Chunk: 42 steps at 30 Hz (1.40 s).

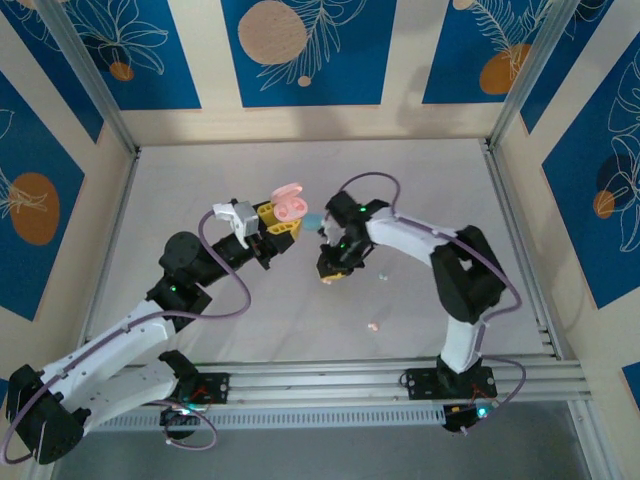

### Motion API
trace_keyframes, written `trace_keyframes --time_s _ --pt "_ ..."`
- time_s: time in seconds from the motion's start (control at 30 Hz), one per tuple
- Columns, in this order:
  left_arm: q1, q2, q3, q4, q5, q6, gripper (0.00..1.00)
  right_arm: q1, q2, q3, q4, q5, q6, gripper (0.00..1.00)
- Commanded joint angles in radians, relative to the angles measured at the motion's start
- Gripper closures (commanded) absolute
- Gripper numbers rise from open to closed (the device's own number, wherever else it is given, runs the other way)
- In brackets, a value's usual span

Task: Insert wireless bluetooth earbuds into charging case

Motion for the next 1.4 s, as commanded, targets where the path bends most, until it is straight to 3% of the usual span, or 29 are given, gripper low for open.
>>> trace_keyframes --time_s 0.0,0.27,0.57,0.8,0.97,1.13,1.37 --pt "-0.008 0.000 0.026 0.006 -0.023 0.011 0.70 -0.092 -0.104 -0.087 0.191 -0.364 0.117 0.81" --pt "-0.008 0.002 0.017 0.007 -0.032 0.017 0.70 -0.217 -0.213 -0.136 0.350 -0.788 0.195 0.80" --pt "-0.008 0.000 0.010 0.006 -0.036 0.021 0.70 -0.239 -0.246 -0.138 0.499 -0.960 0.301 0.80" --pt "-0.007 0.004 0.006 0.004 -0.038 0.026 0.70 -0.242 -0.275 -0.117 0.504 -0.965 0.338 0.79" --pt "-0.009 0.010 0.005 0.005 -0.038 0.030 0.70 -0.246 -0.288 -0.113 0.488 -0.819 0.431 0.79" --pt "-0.009 0.016 -0.001 0.011 -0.039 0.028 0.69 -0.239 -0.304 -0.231 0.836 -0.788 0.727 0.78" --pt "-0.008 0.021 -0.009 0.005 -0.048 0.044 0.69 -0.241 -0.335 -0.222 0.825 -0.781 0.750 0.77"
